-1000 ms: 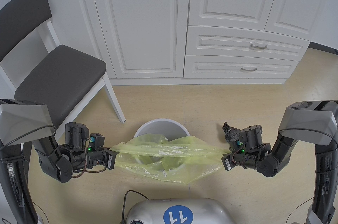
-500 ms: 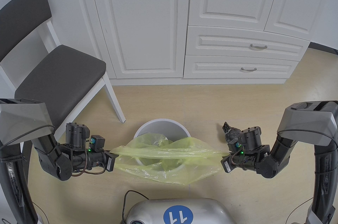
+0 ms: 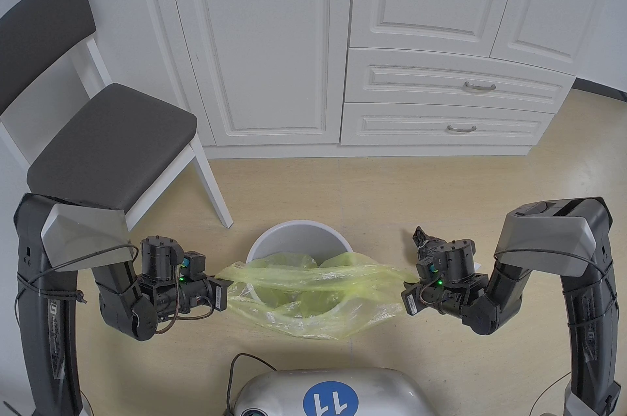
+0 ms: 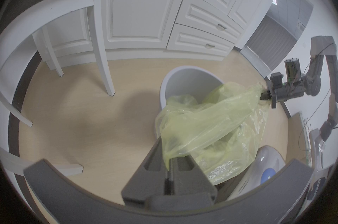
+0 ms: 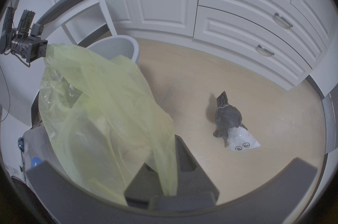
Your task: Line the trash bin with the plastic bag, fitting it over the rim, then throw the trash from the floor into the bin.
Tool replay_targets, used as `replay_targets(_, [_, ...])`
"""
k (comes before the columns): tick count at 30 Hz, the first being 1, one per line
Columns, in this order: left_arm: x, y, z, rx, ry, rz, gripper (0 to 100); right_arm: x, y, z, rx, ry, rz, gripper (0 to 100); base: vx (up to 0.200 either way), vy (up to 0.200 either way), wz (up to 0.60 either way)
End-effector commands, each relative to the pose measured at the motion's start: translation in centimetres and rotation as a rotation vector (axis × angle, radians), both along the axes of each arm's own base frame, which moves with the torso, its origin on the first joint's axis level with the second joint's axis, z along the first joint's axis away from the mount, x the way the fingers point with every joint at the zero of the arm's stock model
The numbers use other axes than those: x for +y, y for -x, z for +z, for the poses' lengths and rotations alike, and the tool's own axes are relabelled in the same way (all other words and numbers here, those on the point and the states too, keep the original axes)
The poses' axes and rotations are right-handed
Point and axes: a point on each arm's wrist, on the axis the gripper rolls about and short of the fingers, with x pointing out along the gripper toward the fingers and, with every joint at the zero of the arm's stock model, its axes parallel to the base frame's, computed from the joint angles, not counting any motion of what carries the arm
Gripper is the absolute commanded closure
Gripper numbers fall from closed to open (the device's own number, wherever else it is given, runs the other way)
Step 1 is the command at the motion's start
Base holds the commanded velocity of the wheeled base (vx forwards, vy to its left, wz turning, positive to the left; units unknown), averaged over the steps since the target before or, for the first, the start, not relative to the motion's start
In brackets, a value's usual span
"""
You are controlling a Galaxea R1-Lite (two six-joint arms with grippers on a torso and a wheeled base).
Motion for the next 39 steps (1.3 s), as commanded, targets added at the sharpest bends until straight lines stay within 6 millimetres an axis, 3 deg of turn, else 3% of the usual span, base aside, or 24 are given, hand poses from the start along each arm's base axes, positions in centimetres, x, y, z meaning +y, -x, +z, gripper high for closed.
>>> replay_targets(1, [-0.2, 0.0, 0.5, -0.025, 0.019, 0.004, 100, -0.6, 0.3, -0.7, 0.01, 0.011, -0.006, 100, 0.0, 0.0, 0.0])
replay_targets(2, [-0.2, 0.0, 0.5, -0.025, 0.019, 0.004, 100, -0.6, 0.3, -0.7, 0.01, 0.011, -0.006, 0, 0.0, 0.0, 0.0])
replay_targets(8, [-0.3, 0.5, 1.6, -0.042, 0.023, -0.004, 100, -2.1, 1.1, 0.7, 0.012, -0.006, 0.067, 0, 0.0, 0.0, 0.0])
replay_targets(11, [-0.4, 0.6, 1.6, -0.04, 0.023, -0.007, 100, -4.2, 1.8, 1.6, 0.023, -0.106, 0.227, 0, 0.0, 0.0, 0.0])
replay_targets(16, [-0.5, 0.5, 1.3, -0.036, 0.022, -0.009, 100, -7.5, 2.0, 1.4, -0.016, -0.256, 0.418, 0, 0.0, 0.0, 0.0])
replay_targets(23, [-0.4, 0.4, 1.4, -0.045, 0.024, -0.008, 100, -7.7, 1.9, 2.6, -0.047, -0.322, 0.469, 0, 0.0, 0.0, 0.0])
replay_targets(28, [-0.4, 0.4, 1.2, -0.076, 0.031, -0.008, 100, -3.6, 2.5, 4.2, -0.231, -0.305, 0.449, 0, 0.0, 0.0, 0.0])
replay_targets(30, [-0.4, 0.4, 0.8, -0.089, 0.035, -0.007, 100, -0.7, 3.4, 4.2, -0.233, -0.29, 0.382, 0, 0.0, 0.0, 0.0])
replay_targets(32, [-0.4, 0.4, 0.5, -0.095, 0.036, -0.007, 100, 0.1, 3.7, 4.5, -0.242, -0.285, 0.364, 0, 0.0, 0.0, 0.0])
replay_targets(33, [-0.4, 0.3, 0.3, -0.098, 0.037, -0.007, 100, 2.2, 4.5, 5.3, -0.279, -0.263, 0.327, 0, 0.0, 0.0, 0.0])
replay_targets(34, [-0.4, 0.3, 0.3, -0.099, 0.037, -0.007, 100, 2.3, 4.6, 5.4, -0.282, -0.261, 0.323, 0, 0.0, 0.0, 0.0])
replay_targets(36, [-0.4, 0.3, 0.2, -0.098, 0.036, -0.006, 100, 4.3, 5.9, 5.6, -0.295, -0.237, 0.307, 0, 0.0, 0.0, 0.0])
replay_targets(38, [-0.4, 0.3, 0.1, -0.096, 0.036, -0.006, 100, 4.6, 6.0, 5.6, -0.297, -0.233, 0.306, 0, 0.0, 0.0, 0.0])
replay_targets(39, [-0.5, 0.2, 0.0, -0.093, 0.035, -0.006, 100, 5.9, 7.1, 5.4, -0.297, -0.213, 0.297, 0, 0.0, 0.0, 0.0])
